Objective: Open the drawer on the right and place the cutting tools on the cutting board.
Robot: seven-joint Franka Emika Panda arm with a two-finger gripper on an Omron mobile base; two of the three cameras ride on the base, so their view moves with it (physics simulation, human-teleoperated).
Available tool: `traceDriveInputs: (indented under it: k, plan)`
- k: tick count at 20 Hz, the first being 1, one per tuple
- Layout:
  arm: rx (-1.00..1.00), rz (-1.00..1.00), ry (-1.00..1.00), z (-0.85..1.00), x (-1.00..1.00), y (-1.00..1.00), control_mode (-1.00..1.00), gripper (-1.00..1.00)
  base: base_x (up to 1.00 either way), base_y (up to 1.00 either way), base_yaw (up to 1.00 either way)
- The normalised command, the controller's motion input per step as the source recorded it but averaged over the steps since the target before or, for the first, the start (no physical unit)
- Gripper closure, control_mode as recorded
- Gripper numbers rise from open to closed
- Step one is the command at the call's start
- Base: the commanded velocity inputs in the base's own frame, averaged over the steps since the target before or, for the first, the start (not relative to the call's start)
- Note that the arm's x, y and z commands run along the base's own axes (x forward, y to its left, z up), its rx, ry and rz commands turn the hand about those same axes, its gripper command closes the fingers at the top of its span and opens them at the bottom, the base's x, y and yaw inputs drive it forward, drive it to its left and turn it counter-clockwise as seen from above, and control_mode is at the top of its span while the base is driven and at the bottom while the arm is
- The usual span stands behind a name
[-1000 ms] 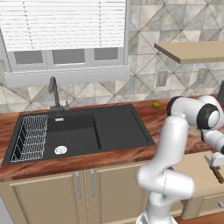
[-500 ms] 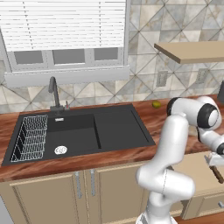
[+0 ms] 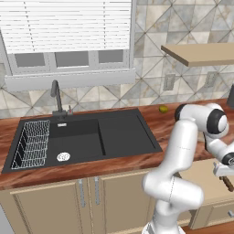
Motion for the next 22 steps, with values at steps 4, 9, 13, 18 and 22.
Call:
traceDriveInputs:
  k: [4, 9, 13, 18, 22]
  plan:
    - [0.00, 0.00, -0.05, -0.27, 0.00, 0.02, -1.00, -1.00, 0.00, 0.00, 0.00]
    - [0.00, 0.00, -0.05, -0.25, 0.00, 0.04, -1.00, -1.00, 0.00, 0.00, 0.00]
    - [0.00, 0.00, -0.04, -0.05, 0.00, 0.10, -1.00, -1.00, 0.00, 0.00, 0.00]
    - [0.00, 0.00, -0.03, -0.01, -0.19, 0.00, -1.00, -1.00, 0.00, 0.00, 0.00]
    - [0.00, 0.00, -0.07, -0.01, -0.03, 0.00, -1.00, -1.00, 0.00, 0.00, 0.00]
